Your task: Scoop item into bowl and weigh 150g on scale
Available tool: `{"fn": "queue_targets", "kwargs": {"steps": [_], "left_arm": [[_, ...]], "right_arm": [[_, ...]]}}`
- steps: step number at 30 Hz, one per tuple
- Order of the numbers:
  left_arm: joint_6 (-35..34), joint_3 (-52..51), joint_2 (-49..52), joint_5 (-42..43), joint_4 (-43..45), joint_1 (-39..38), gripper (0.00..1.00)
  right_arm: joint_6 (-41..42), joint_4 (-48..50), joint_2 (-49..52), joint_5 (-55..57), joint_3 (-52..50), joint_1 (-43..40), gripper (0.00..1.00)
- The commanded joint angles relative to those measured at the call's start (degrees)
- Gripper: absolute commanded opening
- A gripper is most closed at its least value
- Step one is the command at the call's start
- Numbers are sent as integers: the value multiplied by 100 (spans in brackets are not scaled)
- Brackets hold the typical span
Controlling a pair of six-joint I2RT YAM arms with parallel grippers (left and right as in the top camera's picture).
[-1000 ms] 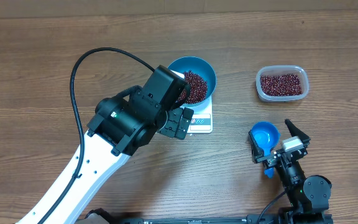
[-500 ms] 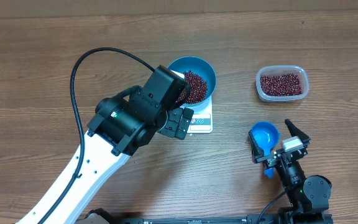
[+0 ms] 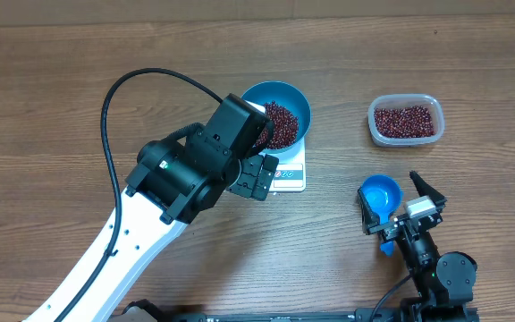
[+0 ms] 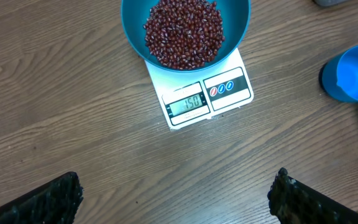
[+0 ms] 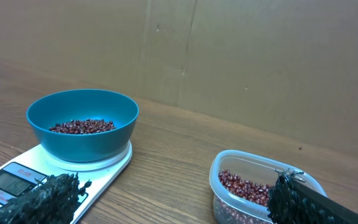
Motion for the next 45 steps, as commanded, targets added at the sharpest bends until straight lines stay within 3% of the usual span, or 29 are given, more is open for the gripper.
{"fn": "queue_targets", "kwargs": {"steps": [1,9,16,24,32,35,45], "left_arm": [[114,72,-2,-39,-4,22,100],[114,70,-131,-35,-57,22,99],[111,63,-876,-216,-66,153,100],[42,-299,-2404,-142,153,1311,100],[-7,-2625,-4588,157,1602,2649,100],[-339,-3609,-5355,160,2105,3027,100],[-334,-6540,-7324,-15,4551,3543,100]], "right_arm": [[0,15,-59,55,-61,-42,100],[0,15,-59,55,-61,-42,100],[-2,15,-57,55,-61,-42,100],[0,15,-57,55,-61,-42,100],[0,17,-57,55,-61,-42,100],[0,17,-57,55,-61,-42,100],[0,15,-57,55,-61,-42,100]]}}
